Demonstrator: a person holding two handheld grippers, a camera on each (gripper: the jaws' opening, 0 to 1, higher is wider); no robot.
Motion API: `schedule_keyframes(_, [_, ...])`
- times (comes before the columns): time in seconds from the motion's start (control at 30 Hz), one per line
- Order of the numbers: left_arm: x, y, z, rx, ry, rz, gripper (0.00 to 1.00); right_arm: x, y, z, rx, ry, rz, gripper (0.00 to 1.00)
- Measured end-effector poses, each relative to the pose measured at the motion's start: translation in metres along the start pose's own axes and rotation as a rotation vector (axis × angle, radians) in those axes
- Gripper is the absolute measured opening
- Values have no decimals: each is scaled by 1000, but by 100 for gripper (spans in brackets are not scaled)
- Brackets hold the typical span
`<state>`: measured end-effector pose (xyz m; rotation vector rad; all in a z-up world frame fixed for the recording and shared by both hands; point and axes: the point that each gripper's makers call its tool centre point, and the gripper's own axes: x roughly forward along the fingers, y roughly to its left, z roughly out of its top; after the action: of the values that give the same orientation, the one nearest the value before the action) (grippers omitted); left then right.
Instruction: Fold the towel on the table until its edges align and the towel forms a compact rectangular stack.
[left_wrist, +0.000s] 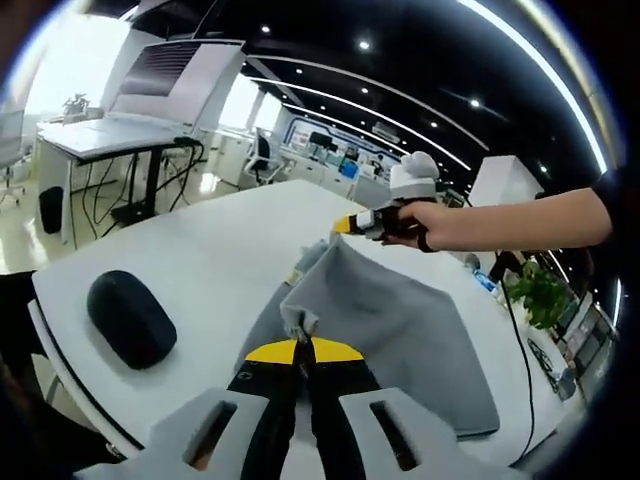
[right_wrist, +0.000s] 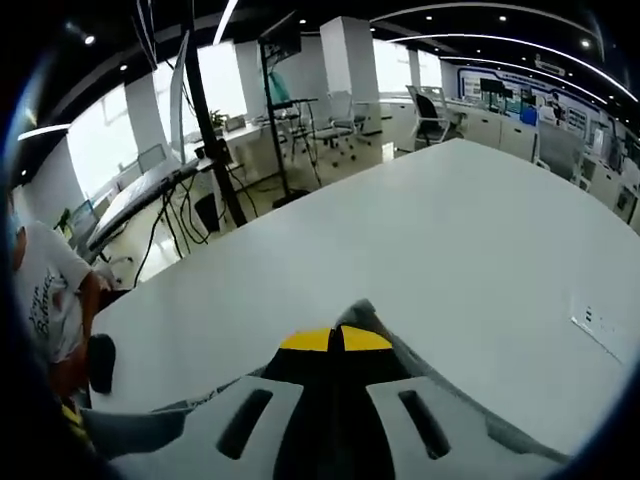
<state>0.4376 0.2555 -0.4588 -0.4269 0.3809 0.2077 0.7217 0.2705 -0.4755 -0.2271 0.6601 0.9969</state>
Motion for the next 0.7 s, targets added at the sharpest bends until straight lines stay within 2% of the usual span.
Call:
schedule_keyframes(0.13, [6,6,-10,-26,9,13,3,2,2,-3,-2,6,0,0])
schedule_keyframes(0.27, [7,9,-11,-49,9,27,3,5,3,-5,-5,11,-1,0])
schedule_keyframes(0.43, [10,22,-19,-78,25,52,5,15,4,-9,-13,21,14,0])
schedule_keyframes(0.5, [8,24,-19,-60,32,52,7,11,6,-7,-56,19,17,0])
schedule_keyframes(0.7, [3,29,-21,-48,32,86,13,15,9,-5,-79,12,46,1])
